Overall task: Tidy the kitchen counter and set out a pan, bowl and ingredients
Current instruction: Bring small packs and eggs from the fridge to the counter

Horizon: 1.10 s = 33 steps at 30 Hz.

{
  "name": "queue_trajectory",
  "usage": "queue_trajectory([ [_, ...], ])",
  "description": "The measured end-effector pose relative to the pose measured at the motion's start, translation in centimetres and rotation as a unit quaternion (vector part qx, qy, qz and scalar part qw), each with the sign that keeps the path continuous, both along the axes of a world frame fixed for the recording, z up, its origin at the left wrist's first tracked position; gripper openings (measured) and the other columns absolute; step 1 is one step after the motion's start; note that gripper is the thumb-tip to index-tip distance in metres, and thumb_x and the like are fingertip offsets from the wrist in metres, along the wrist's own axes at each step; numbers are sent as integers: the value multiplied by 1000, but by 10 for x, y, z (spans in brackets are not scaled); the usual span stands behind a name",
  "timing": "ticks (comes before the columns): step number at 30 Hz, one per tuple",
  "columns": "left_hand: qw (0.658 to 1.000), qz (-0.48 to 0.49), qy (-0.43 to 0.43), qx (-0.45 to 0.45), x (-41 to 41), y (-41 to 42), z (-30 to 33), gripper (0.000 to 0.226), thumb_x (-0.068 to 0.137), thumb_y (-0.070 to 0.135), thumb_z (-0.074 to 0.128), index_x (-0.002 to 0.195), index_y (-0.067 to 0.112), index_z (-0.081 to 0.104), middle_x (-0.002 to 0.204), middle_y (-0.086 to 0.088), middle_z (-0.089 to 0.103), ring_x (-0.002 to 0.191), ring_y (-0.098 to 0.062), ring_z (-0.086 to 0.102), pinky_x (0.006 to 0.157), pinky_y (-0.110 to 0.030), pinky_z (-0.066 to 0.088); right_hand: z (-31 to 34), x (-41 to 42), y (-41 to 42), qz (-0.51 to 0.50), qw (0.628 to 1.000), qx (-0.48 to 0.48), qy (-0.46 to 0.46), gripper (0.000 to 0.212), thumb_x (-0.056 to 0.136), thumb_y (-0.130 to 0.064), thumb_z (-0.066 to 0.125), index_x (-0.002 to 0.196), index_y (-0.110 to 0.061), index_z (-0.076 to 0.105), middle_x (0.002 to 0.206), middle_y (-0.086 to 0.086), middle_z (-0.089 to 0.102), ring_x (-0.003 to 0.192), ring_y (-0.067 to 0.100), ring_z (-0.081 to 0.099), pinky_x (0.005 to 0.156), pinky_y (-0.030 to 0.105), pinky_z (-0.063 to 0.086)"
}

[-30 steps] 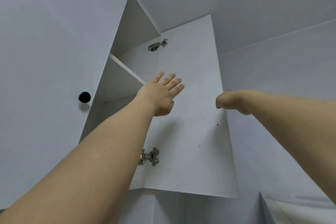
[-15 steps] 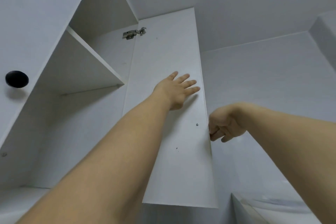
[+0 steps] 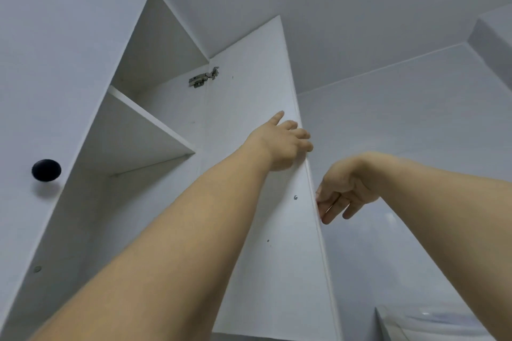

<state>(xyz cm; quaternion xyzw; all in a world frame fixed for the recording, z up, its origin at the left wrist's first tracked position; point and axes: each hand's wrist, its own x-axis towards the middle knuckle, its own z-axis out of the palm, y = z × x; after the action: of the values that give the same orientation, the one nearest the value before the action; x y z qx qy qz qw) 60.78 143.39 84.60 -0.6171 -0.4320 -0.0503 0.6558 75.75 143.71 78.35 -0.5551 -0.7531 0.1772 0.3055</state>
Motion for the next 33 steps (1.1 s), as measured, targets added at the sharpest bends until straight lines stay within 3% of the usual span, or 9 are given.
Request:
queue_trajectory([
  [4, 996, -76, -31, 20, -19, -30, -4, 51, 96, 13, 33, 141, 36, 41, 152, 12, 32, 145, -18, 21, 121, -48, -2, 1, -5, -22, 72, 997, -5, 6, 30, 101, -4, 37, 99, -8, 66, 92, 5, 75, 86, 16, 72, 102, 42, 45],
  [7, 993, -104, -58, 23, -31, -51, -9, 38, 104, 30, 28, 137, 33, 47, 149, 11, 38, 143, -15, 27, 121, -47, -1, 1, -13, -41, 126, 992, 4, 0, 28, 101, -5, 37, 104, -7, 66, 99, 7, 73, 91, 18, 72, 103, 45, 44],
  [10, 991, -100, -87, 32, -48, -72, -17, 44, 104, 48, 24, 137, 31, 47, 152, 9, 36, 143, -13, 29, 121, -46, 1, 1, -21, -61, 189, 982, 5, -16, 26, 100, -9, 44, 116, -4, 64, 110, 8, 72, 102, 20, 69, 105, 45, 43],
  [18, 982, -43, -176, 51, -83, -116, -39, 48, 105, 40, 23, 151, 26, 27, 163, 7, 11, 149, -16, 14, 122, -44, -1, -17, -58, -75, 283, 959, 0, -30, 35, 95, -21, 59, 129, -15, 54, 122, 3, 67, 108, 25, 66, 106, 46, 42],
  [23, 971, 51, -229, 49, -101, -142, -48, 51, 106, 37, 17, 156, 26, 11, 164, 6, -4, 151, -19, -4, 121, -48, -5, -39, -98, -83, 295, 955, 8, -39, 52, 96, -21, 59, 145, -20, 41, 148, 4, 42, 121, 28, 56, 110, 47, 37],
  [26, 962, 104, -245, 65, -121, -155, -53, 52, 106, 38, 15, 156, 27, 6, 164, 8, -8, 151, -20, -7, 120, -48, -7, -50, -121, -86, 290, 952, 12, -97, 67, 95, -23, 60, 152, -25, 23, 156, 5, 29, 130, 31, 48, 112, 50, 34],
  [28, 957, 126, -252, 65, -130, -161, -56, 53, 105, 38, 14, 156, 28, 3, 163, 10, -10, 151, -20, -7, 120, -49, -7, -56, -139, -89, 257, 951, 51, -165, 74, 94, -29, 60, 153, -23, 17, 155, 7, 32, 129, 29, 50, 111, 48, 35],
  [30, 953, 141, -261, 53, -135, -166, -58, 54, 105, 38, 14, 156, 29, -1, 163, 11, -13, 150, -21, -8, 120, -49, -8, -63, -154, -93, 195, 937, 134, -256, 72, 94, -38, 59, 152, -15, 22, 148, 9, 44, 125, 27, 53, 107, 39, 38],
  [33, 945, 181, -269, 45, -141, -173, -58, 56, 104, 41, 15, 156, 31, -4, 162, 11, -16, 150, -21, -11, 119, -50, -10, -74, -176, -100, 113, 890, 252, -363, 63, 92, -48, 58, 143, -14, 39, 139, 7, 52, 122, 27, 54, 90, 33, 42],
])
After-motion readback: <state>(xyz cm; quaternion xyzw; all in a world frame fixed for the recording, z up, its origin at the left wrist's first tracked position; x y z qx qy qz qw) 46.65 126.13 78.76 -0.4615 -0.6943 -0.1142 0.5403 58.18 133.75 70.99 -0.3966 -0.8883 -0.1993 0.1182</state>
